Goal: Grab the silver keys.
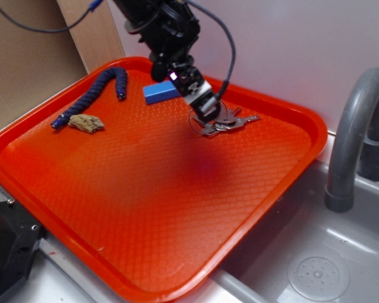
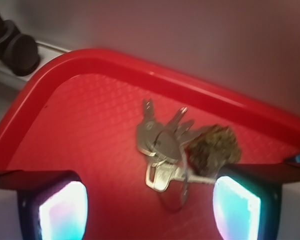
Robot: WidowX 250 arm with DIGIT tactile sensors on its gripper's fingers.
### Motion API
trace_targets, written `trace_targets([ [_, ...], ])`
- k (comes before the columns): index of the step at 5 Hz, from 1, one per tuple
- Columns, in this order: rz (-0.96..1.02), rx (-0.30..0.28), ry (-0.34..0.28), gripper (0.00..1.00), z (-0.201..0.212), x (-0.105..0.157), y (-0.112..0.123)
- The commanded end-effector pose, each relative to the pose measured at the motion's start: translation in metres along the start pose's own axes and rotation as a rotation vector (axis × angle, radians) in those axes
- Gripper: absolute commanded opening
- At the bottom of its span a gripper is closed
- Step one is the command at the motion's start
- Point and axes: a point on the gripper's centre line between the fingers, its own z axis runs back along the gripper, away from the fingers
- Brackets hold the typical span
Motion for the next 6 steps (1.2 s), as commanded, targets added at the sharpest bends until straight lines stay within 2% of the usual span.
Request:
trace_targets([
  [1, 0.066, 0.034, -0.017, 1.00, 0.003, 0.011, 0.025],
  [2, 0.079, 0.016, 0.025, 1.00, -0.015, 0.011, 0.030],
  [3, 0.010, -0.020, 0.036, 1.00, -0.026, 0.014, 0.012],
  [4, -0.021, -0.008, 0.053, 1.00, -0.024, 0.007, -0.006],
  [5, 0.001, -0.014, 0.071, 0.00, -0.026, 0.005, -0.003],
  [6, 0.013, -0.012, 0.077, 0.00, -0.027, 0.005, 0.001],
])
